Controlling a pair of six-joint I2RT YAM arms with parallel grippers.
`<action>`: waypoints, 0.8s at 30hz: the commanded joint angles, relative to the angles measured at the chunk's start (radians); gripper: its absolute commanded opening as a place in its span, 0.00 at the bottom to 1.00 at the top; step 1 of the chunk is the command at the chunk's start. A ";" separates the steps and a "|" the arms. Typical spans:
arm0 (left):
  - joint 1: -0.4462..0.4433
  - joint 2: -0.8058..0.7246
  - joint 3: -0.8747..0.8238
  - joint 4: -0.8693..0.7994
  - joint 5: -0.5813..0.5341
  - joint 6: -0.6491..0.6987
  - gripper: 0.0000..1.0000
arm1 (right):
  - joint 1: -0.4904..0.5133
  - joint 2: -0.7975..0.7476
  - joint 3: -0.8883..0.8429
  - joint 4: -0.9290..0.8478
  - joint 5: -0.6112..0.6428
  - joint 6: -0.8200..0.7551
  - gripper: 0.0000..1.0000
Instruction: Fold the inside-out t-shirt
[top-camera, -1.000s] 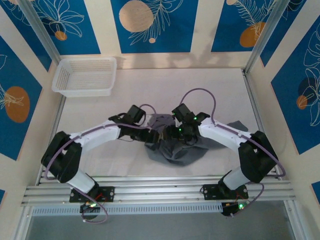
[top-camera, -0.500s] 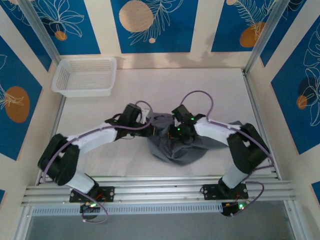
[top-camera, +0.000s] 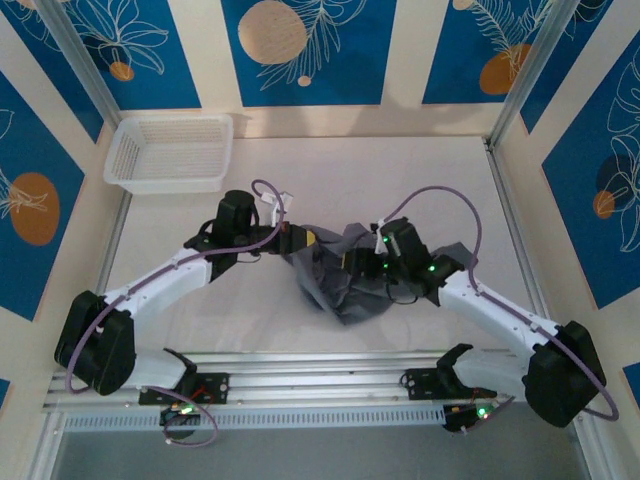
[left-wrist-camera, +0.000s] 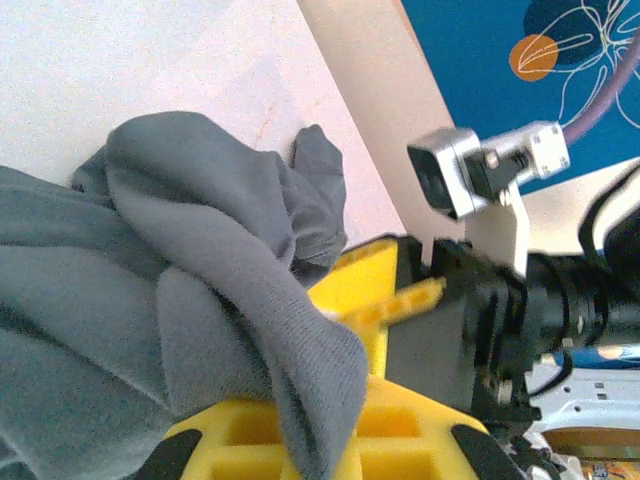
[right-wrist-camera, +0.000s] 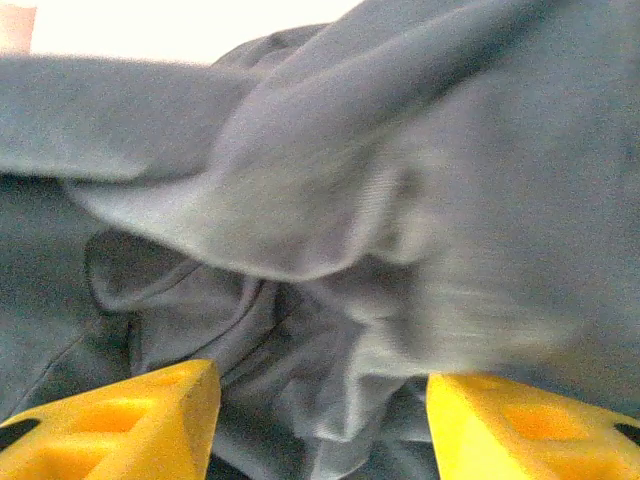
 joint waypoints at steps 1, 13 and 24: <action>0.003 -0.002 0.035 0.024 0.034 -0.015 0.00 | 0.094 0.043 0.069 -0.064 0.262 0.130 0.59; 0.004 -0.025 0.046 -0.031 0.000 0.000 0.00 | 0.182 0.413 0.295 -0.070 0.438 0.024 0.86; 0.021 -0.055 0.040 -0.136 -0.093 0.032 0.00 | 0.118 0.623 0.393 -0.074 0.398 0.053 0.37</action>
